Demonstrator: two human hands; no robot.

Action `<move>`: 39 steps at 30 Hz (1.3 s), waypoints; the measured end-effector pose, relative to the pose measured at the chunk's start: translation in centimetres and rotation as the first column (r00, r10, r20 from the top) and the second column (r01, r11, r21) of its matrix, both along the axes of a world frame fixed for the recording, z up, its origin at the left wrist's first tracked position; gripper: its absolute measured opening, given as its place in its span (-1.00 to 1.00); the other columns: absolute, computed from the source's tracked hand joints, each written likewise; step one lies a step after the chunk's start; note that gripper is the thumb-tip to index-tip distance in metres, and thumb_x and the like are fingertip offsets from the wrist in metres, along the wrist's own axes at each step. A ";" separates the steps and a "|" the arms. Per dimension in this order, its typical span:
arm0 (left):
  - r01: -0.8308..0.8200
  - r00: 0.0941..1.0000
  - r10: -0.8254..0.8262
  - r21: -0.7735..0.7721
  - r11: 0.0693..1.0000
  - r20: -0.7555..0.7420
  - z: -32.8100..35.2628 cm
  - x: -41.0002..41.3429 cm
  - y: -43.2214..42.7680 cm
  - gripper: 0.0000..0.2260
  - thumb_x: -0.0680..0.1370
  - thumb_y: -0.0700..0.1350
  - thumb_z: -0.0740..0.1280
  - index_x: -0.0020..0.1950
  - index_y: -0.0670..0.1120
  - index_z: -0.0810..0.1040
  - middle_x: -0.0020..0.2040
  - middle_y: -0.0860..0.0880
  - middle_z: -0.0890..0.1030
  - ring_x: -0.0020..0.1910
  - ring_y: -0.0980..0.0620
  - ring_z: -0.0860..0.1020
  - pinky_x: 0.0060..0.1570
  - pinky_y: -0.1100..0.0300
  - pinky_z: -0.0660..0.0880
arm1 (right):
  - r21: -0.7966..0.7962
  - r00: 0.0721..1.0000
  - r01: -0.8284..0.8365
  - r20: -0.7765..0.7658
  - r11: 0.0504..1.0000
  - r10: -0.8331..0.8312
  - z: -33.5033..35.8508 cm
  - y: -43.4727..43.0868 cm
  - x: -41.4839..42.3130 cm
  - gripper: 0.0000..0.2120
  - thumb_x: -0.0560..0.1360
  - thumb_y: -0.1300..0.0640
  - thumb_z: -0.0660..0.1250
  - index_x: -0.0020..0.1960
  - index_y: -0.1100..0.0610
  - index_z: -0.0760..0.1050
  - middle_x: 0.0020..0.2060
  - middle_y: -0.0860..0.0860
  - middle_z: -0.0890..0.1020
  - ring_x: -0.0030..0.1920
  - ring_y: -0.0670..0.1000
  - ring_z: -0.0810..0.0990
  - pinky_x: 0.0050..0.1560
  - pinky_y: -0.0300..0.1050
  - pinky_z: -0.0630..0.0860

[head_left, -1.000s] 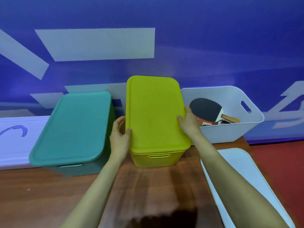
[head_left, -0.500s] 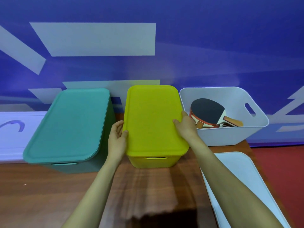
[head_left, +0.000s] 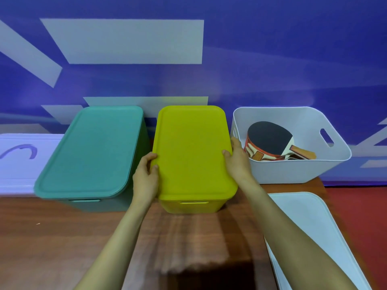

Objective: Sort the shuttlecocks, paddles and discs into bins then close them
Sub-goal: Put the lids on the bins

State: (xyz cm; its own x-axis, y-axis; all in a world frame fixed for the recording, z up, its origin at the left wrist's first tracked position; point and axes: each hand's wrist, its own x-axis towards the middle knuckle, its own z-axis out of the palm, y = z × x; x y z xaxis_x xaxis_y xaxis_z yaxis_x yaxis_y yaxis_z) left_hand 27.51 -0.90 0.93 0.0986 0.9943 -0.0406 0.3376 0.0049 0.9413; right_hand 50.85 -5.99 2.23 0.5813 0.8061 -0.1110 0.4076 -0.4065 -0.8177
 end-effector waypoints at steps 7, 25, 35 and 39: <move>0.164 0.927 -0.159 -0.016 0.986 -0.340 1.6 1.1 4.5 -0.55 0.54 -0.24 0.27 0.43 -0.12 0.28 0.37 -0.10 0.38 0.33 -0.08 0.37 0.25 0.06 0.33 | -0.096 0.965 -0.132 0.215 0.987 0.150 0.6 2.5 1.2 -0.47 0.60 0.18 0.17 0.51 0.17 0.08 0.48 0.10 0.18 0.45 0.14 0.20 0.39 0.00 0.21; 0.431 0.467 -0.141 0.085 0.898 -0.873 -0.9 9.2 14.9 -0.46 0.63 0.17 -0.17 0.55 -0.05 -0.09 0.56 -0.05 -0.11 0.53 -0.03 -0.17 0.47 -0.04 -0.13 | -0.323 0.745 -0.139 0.589 0.936 0.313 -1.5 12.6 2.3 -0.42 0.62 -0.16 -0.11 0.54 0.11 -0.05 0.53 0.10 -0.08 0.52 0.13 -0.17 0.48 0.14 -0.01; 0.440 0.526 -0.070 0.201 0.875 -0.848 -0.4 8.3 15.3 -0.51 0.64 0.06 -0.01 0.50 -0.18 0.18 0.52 -0.17 0.15 0.51 -0.13 0.06 0.47 -0.01 -0.06 | -0.326 0.778 -0.165 0.537 0.931 0.326 -1.1 13.7 1.3 -0.42 0.61 -0.16 -0.05 0.54 0.09 -0.01 0.54 0.08 -0.07 0.52 0.10 -0.16 0.48 0.13 -0.05; 0.468 0.616 -0.104 0.257 0.845 -0.781 1.1 8.6 14.1 -0.66 0.62 -0.10 0.14 0.32 -0.25 0.41 0.35 -0.22 0.40 0.34 -0.18 0.32 0.36 -0.02 0.15 | -0.217 0.847 -0.232 0.434 0.948 0.306 0.5 12.3 2.2 -0.46 0.60 -0.05 0.14 0.51 0.10 0.10 0.52 0.10 0.08 0.52 0.11 -0.06 0.49 0.09 -0.04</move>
State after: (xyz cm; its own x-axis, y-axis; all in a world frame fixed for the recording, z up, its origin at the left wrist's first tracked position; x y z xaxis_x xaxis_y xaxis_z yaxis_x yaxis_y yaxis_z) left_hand 36.14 13.20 2.01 0.5005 0.8517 0.1552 0.8068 -0.5239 0.2730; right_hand 53.03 6.26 2.78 0.3587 0.9332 -0.0199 0.8302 -0.3287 -0.4503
